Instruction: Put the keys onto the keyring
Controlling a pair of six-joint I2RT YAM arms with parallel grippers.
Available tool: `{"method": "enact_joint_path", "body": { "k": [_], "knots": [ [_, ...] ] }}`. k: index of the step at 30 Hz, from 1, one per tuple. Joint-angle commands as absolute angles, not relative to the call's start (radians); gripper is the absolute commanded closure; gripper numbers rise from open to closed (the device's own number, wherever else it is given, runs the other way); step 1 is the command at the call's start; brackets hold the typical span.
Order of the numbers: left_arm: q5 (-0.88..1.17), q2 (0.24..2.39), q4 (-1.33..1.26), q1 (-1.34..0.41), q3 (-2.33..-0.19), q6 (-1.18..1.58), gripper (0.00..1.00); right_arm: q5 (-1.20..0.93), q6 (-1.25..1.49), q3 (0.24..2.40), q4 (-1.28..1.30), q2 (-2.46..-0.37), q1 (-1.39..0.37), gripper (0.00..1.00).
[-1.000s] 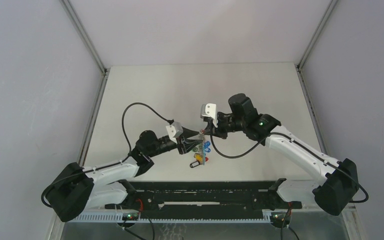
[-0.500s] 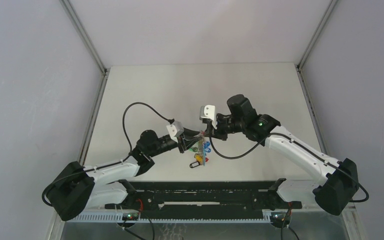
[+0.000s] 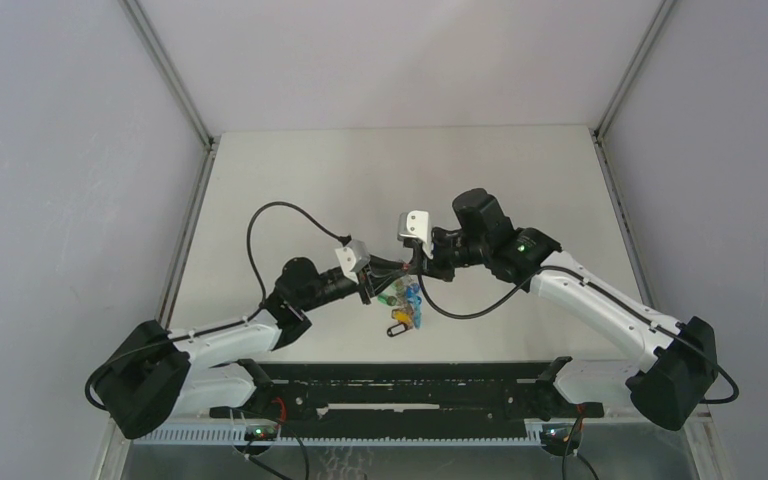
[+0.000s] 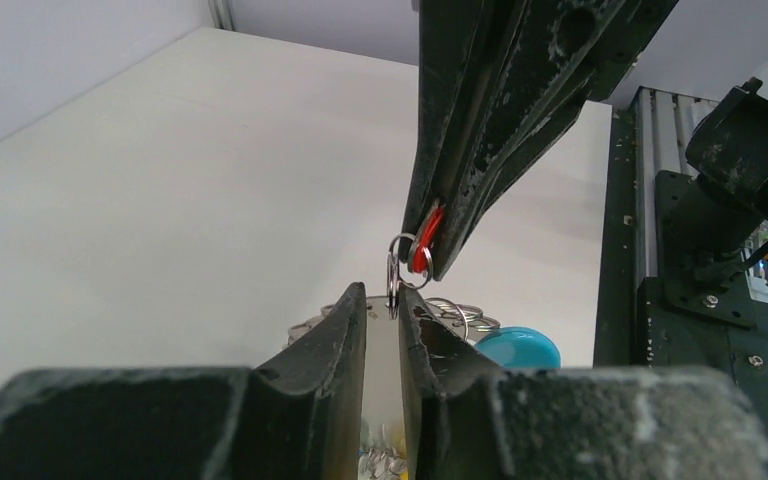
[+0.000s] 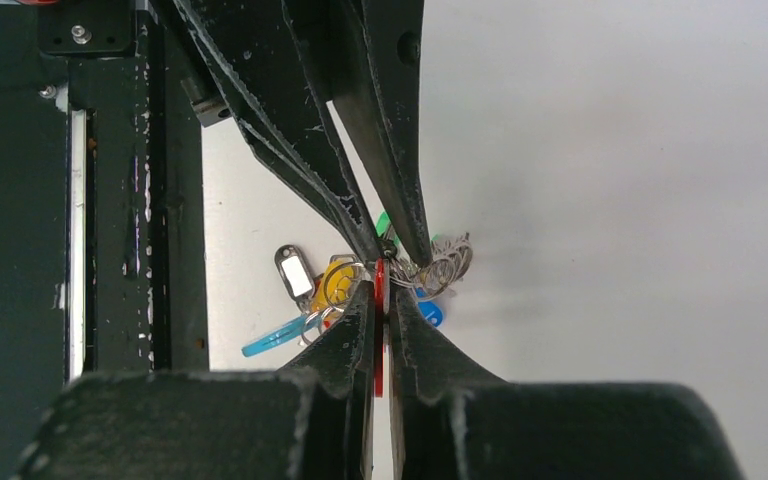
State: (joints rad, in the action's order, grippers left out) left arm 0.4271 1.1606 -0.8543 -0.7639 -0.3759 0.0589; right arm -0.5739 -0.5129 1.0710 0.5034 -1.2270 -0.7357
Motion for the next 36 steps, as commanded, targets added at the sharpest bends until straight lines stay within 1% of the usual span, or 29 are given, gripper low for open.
{"method": "enact_joint_path", "body": {
  "k": [1,2,4,5,13,23,30,36],
  "knots": [
    [0.445,1.161,-0.904,-0.769,-0.45,0.043,0.81,-0.584,-0.522,1.13,0.491,-1.216,-0.75,1.0],
    [0.448,1.16,-0.904,-0.77,-0.45,0.043,0.84,-0.583,-0.523,1.132,0.495,-1.216,-0.75,1.0],
    [0.449,1.156,-0.904,-0.77,-0.446,0.041,0.97,-0.574,-0.524,1.136,0.506,-1.215,-0.749,1.0],
    [0.448,1.154,-0.904,-0.77,-0.444,0.039,1.0,-0.57,-0.525,1.137,0.512,-1.214,-0.747,1.0],
    [0.393,1.136,-0.909,-0.77,-0.408,0.052,1.0,-0.558,-0.536,1.144,0.574,-1.207,-0.717,1.0],
    [0.301,1.118,-0.99,-0.769,-0.355,0.108,1.0,-0.516,-0.554,1.117,0.633,-1.218,-0.69,1.0],
    [0.206,1.11,-1.051,-0.769,-0.323,0.17,1.0,-0.432,-0.552,1.079,0.623,-1.227,-0.717,1.0],
    [0.126,1.125,-1.184,-0.767,-0.279,0.268,1.0,-0.383,-0.547,1.077,0.629,-1.277,-0.752,1.0]
  ]
}}
